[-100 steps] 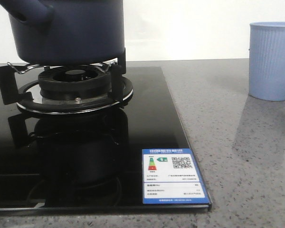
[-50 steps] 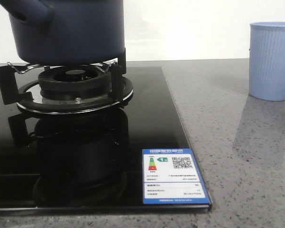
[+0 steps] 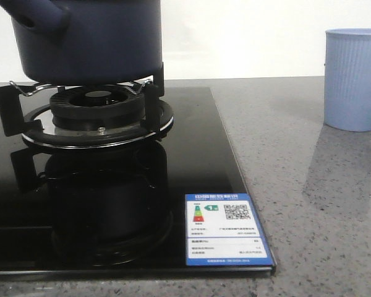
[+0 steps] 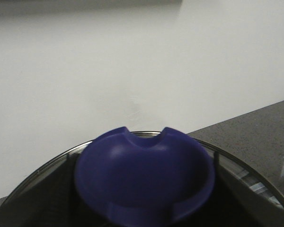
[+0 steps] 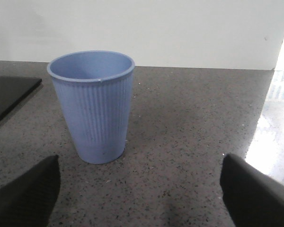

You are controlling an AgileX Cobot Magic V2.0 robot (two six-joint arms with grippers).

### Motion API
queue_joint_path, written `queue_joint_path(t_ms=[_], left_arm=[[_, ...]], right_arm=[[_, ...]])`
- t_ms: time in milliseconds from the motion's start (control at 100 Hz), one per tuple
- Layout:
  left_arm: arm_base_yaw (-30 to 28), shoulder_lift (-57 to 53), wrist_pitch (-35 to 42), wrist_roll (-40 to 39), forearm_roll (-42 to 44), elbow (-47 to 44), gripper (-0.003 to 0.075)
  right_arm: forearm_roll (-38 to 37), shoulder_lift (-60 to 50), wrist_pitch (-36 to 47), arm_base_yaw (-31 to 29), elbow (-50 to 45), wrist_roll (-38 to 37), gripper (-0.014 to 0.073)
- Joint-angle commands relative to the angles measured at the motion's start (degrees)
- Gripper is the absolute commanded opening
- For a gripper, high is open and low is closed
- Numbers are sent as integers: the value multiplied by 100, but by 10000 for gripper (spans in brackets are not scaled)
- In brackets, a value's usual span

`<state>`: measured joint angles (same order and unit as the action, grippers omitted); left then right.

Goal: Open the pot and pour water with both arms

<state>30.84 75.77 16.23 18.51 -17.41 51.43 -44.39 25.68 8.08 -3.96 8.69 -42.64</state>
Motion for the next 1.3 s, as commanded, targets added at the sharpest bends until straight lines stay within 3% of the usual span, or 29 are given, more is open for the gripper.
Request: queue_joint_path(t_ms=[0, 1170, 1290], left_arm=[[29, -97, 711, -48, 56, 227, 433], [-81, -16, 652, 42, 66, 227, 433], [-81, -16, 582, 42, 66, 227, 462]], right_arm=[[74, 12, 247, -43, 142, 6, 621], [74, 12, 247, -43, 142, 6, 621], [74, 12, 247, -43, 142, 6, 621]])
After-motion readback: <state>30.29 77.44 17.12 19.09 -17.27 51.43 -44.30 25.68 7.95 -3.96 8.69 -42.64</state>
